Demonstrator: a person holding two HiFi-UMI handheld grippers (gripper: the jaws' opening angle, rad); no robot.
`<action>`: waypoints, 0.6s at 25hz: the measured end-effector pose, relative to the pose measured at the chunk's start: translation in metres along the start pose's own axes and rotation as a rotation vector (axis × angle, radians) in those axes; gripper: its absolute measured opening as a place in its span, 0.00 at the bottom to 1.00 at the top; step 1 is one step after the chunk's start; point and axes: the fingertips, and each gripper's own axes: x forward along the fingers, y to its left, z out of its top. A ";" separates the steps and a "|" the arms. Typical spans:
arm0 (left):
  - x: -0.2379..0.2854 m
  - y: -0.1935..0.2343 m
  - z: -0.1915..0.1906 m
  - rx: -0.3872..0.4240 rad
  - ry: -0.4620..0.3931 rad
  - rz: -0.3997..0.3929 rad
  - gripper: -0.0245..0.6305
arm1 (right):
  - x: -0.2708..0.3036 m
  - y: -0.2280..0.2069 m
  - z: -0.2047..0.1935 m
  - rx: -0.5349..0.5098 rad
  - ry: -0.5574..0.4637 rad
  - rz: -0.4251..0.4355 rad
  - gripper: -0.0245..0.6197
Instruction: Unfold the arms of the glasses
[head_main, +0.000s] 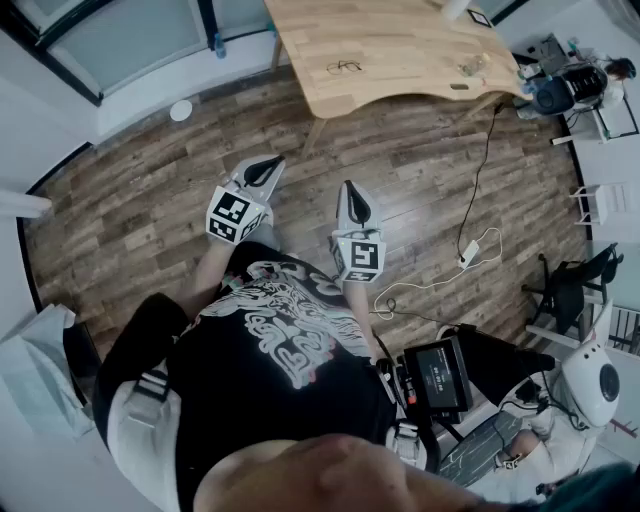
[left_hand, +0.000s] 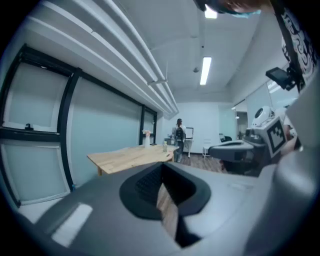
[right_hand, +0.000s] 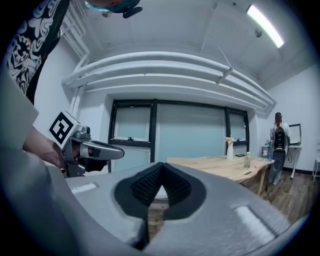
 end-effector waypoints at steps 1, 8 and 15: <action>-0.001 0.001 0.002 0.002 -0.002 0.005 0.02 | 0.000 0.000 0.000 0.000 0.003 0.003 0.04; -0.007 0.004 0.004 -0.019 -0.010 0.019 0.02 | -0.003 0.003 0.002 0.002 0.007 0.007 0.04; -0.005 0.000 0.003 -0.021 -0.012 0.011 0.02 | -0.011 0.004 0.010 0.001 -0.053 0.009 0.04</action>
